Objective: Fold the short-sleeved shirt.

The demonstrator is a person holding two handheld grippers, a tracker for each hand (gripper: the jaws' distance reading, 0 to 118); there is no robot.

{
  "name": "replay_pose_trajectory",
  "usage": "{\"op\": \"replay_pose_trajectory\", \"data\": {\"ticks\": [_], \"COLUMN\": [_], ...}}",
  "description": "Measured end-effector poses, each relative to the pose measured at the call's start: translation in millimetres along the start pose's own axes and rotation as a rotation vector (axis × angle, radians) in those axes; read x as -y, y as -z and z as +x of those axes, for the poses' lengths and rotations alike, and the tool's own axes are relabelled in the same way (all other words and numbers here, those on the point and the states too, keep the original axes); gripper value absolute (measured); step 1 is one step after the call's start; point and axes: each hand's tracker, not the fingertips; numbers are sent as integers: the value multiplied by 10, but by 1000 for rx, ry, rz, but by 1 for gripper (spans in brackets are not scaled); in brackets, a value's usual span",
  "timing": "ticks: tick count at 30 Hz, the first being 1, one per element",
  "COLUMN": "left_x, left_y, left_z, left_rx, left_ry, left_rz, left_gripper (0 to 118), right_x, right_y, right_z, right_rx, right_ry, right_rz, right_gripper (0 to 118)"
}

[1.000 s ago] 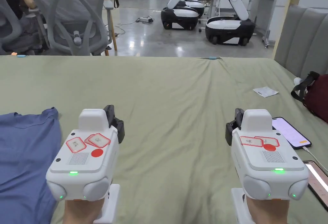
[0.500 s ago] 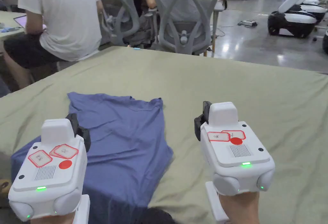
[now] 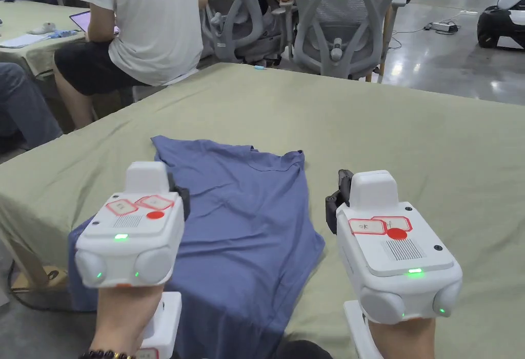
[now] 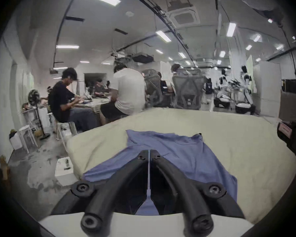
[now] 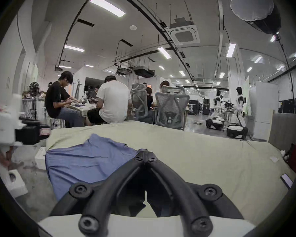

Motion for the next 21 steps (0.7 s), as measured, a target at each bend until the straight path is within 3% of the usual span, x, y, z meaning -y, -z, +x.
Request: {"op": "replay_pose_trajectory", "data": {"ticks": [1,4,6,7,12,15,18,21], "left_x": [-48,-165,-173,-153,146,301,485,433], "left_y": [157,768,1137,1338,2158,2448,2634,2619], "left_z": [51,218,352,429,779,872,956,883], "left_rx": [42,195,258,284,253,277,264,303], "left_ry": [9,-10,18,44,231,267,250,185], "left_rz": [-25,-191,-226,-258,-417,-443,-555,-545], "left_gripper": [25,118,109,110,100,96,95,78], "right_x": [18,62,104,120,184,234,268,318], "right_y": [24,85,142,187,396,489,554,581], "right_z": [20,86,129,153,216,244,245,228], "right_rx": [2,3,10,14,14,5,-1,-7], "right_ry": [-2,-6,-8,-10,-37,-57,-65,-70], "right_rz": [-6,-24,-30,-32,-59,-63,-75,-83], "right_gripper": [0,0,0,0,0,0,0,0]}}
